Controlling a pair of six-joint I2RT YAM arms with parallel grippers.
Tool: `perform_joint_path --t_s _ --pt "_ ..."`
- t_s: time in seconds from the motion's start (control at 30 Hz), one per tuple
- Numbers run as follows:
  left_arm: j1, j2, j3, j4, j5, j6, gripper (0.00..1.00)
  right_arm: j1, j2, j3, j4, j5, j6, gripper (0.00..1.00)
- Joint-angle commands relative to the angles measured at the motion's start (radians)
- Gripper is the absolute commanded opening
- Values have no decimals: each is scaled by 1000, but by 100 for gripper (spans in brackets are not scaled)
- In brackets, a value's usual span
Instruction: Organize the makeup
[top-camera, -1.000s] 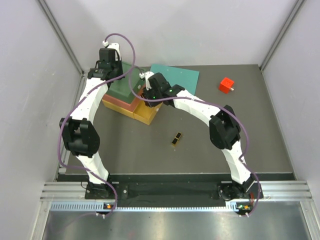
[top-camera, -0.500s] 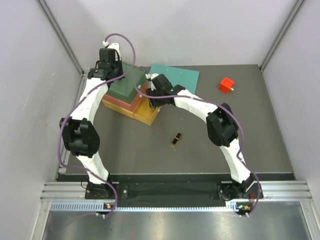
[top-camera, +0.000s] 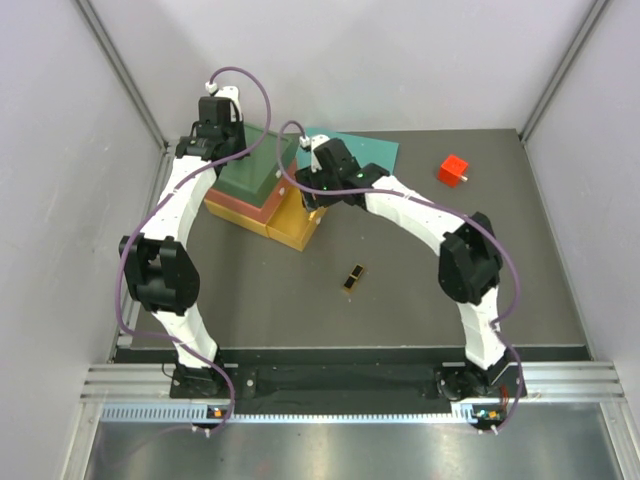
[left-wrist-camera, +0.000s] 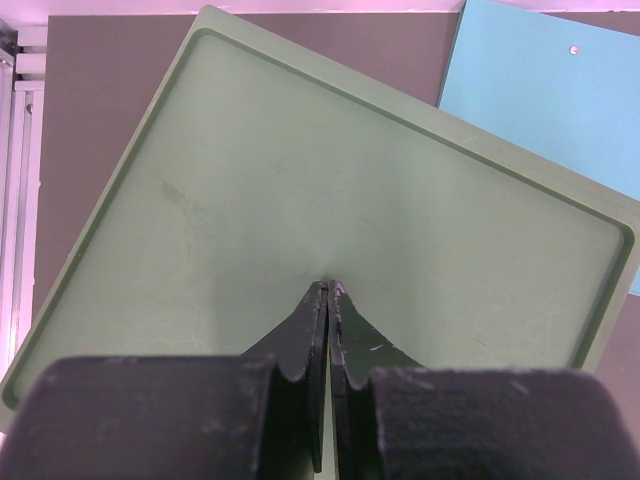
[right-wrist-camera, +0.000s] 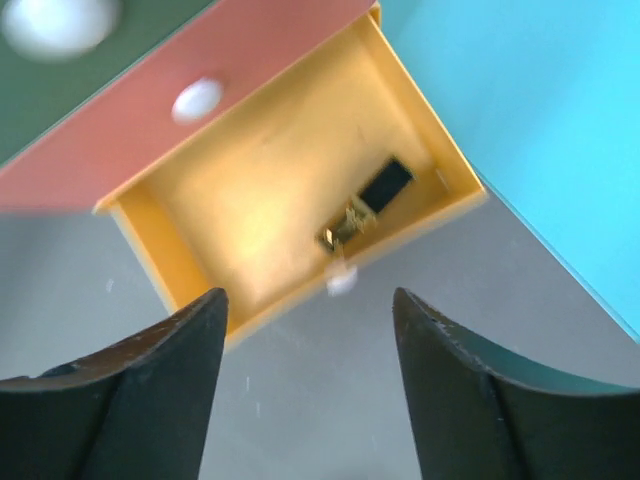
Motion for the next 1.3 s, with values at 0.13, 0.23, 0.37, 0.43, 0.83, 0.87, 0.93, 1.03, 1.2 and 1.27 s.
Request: perform_joint_path --t_s 0.13,0.23,0.37,0.43,0.83,0.87,0.93,1.03,1.2,1.27 --pt "3 94 -73 -253 35 -2 5 -4 -298 -291 -72 -37 -173 84" --pt "3 97 -73 -251 38 -3 5 -4 -370 -421 -84 -71 -195 92" --pt "3 103 -72 -250 42 -3 5 0 -457 -544 -90 -72 -253 100" --pt "3 103 -72 -250 44 -3 5 5 -471 -584 -99 -77 -273 100" --pt "3 103 -72 -253 39 -2 5 59 -381 -592 -135 -104 -313 100" --pt "3 101 -72 -253 38 -2 5 63 -365 -592 -138 -121 -316 100" --pt "3 101 -73 -251 35 0 5 69 -359 -601 -144 -132 -321 100" --pt "3 101 -73 -255 31 0 5 77 -345 -610 -139 -155 -319 100" --pt "3 106 -73 -256 33 2 5 92 -299 -600 -142 -160 -318 100" --pt "3 108 -73 -256 35 2 5 97 -279 -596 -142 -150 -318 100"
